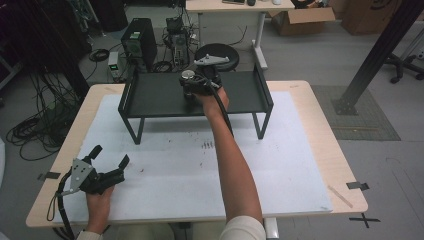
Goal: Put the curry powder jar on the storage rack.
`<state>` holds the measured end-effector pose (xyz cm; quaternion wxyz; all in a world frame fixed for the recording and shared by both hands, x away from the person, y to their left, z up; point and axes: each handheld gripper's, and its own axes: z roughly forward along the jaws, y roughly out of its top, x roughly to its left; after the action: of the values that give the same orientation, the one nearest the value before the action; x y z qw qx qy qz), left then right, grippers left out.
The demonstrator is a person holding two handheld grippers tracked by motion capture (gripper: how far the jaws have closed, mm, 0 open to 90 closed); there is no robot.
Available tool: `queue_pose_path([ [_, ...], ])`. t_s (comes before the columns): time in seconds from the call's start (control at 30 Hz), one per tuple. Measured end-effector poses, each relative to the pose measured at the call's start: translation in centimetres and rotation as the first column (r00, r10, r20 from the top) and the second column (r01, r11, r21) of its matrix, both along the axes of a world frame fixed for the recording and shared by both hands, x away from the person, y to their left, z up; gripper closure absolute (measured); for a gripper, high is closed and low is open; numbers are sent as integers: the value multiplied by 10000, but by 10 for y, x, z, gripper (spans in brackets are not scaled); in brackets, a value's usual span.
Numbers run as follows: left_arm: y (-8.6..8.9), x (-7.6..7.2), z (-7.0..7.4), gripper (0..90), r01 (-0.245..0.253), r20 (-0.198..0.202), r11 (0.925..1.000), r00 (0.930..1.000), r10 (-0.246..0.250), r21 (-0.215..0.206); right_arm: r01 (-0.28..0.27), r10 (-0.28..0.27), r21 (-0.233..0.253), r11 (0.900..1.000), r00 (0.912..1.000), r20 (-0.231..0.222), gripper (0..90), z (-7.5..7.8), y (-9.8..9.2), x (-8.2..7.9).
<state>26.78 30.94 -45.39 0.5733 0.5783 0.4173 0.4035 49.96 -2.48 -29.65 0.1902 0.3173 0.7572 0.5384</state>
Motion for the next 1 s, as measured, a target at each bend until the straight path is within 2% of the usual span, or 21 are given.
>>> queue_pose_path([
  [0.4, 0, 0, 0, 4, 3, 0, 10000, 10000, -3, -11, 98, -101, 192, 9998, 9998, 142, 347, 4, -4, -2],
  [0.43, 0, 0, 0, 4, 3, -2, 10000, 10000, -3, -2, 168, -171, 238, 9996, 9997, 150, 309, 4, -5, -3],
  [0.63, 0, 0, 0, 4, 4, 7, 10000, 10000, -4, -16, 272, -285, 610, 9978, 9994, 214, 248, 9, -10, -6],
  [0.77, 0, 0, 0, 4, 1, 12, 10000, 10000, -1, -16, 437, -460, 989, 9941, 9987, 203, 161, 11, -13, -9],
  [1.0, 0, 0, 0, 4, 2, 16, 10000, 10000, -2, -10, 360, -405, 1118, 9931, 9985, 377, 101, 17, -18, -16],
])
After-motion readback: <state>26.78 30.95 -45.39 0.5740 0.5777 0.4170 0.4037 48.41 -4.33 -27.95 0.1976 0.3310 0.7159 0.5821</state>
